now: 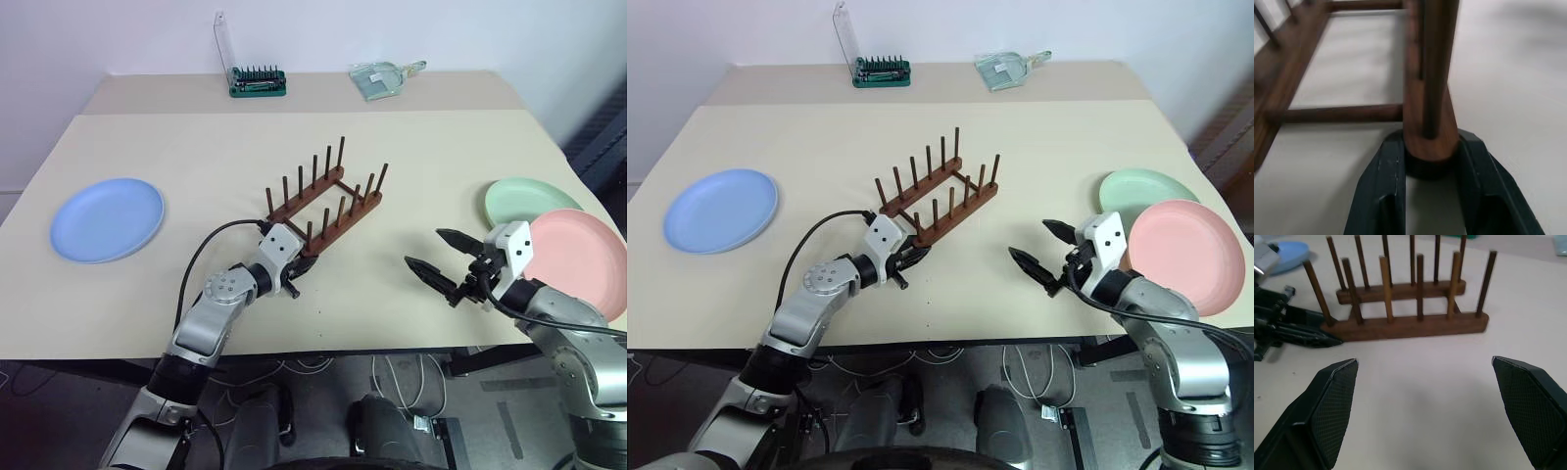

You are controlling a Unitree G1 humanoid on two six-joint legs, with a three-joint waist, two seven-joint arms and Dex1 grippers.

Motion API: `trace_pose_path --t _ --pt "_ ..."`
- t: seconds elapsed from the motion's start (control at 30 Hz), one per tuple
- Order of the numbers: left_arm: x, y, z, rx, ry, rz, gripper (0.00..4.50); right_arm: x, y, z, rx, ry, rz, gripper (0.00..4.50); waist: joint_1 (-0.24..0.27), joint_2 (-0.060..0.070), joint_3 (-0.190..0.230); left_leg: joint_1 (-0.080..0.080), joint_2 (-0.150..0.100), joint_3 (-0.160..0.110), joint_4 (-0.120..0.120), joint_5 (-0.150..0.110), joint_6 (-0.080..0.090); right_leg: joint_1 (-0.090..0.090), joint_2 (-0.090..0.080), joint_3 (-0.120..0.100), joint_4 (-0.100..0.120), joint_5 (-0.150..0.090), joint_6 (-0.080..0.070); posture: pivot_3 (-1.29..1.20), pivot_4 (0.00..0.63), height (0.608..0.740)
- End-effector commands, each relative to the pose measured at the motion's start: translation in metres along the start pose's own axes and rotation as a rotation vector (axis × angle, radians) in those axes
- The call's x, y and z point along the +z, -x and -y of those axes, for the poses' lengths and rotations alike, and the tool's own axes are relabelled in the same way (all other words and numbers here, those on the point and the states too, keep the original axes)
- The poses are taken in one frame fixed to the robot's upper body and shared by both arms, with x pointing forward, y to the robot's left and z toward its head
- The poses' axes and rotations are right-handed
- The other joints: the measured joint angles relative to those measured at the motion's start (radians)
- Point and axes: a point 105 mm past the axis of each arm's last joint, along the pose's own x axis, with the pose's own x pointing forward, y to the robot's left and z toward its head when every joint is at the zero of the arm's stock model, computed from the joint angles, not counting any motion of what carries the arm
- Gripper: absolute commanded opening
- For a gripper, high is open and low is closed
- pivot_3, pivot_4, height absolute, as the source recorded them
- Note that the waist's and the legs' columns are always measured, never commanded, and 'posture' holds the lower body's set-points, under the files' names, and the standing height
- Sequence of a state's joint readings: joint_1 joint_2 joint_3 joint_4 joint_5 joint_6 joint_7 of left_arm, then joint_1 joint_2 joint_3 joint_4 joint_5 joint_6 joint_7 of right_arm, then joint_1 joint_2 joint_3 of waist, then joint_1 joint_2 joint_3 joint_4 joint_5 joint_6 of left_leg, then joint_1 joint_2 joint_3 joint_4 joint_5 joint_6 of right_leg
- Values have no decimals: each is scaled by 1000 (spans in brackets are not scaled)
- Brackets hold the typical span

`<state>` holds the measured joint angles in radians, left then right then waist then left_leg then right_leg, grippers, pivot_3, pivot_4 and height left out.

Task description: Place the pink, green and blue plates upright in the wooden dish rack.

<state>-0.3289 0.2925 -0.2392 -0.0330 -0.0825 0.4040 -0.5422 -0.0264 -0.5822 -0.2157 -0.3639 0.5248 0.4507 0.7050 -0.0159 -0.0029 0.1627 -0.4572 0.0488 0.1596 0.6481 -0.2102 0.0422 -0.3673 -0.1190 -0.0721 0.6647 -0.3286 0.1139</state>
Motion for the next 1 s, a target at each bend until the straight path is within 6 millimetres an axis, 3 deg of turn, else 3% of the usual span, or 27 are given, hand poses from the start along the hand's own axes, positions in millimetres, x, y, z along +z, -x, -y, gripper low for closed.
trace_pose_path --t 0.03,0.17,0.47,0.83,1.0 --pt "-24 7 -13 35 3 -89 772 7 -10 -5 23 11 45 4500 -1 0 0 0 0 0 0 0 0 0 0 0 0 0 0 0 150 732" --pt "-13 9 -19 -63 -40 -30 772 -3 -12 -9 34 29 0 4500 -2 0 0 0 0 0 0 0 0 -1 0 0 0 0 0 0 150 732" --pt "19 11 -26 -484 -247 31 772 -21 0 -11 7 16 -54 4500 6 -1 0 -3 -1 1 0 0 0 -6 0 -1 -1 0 0 0 150 732" --pt "24 -16 -21 -602 -347 23 772 -23 5 -18 -37 9 -41 4500 4 -2 1 -5 -1 1 0 0 1 -5 0 -1 -1 0 0 0 150 732" --pt "17 -11 -42 -508 -285 8 3088 -25 9 -16 -63 29 -67 4500 -1 -2 1 -5 -1 1 0 0 1 -5 1 -1 0 0 0 0 150 732"
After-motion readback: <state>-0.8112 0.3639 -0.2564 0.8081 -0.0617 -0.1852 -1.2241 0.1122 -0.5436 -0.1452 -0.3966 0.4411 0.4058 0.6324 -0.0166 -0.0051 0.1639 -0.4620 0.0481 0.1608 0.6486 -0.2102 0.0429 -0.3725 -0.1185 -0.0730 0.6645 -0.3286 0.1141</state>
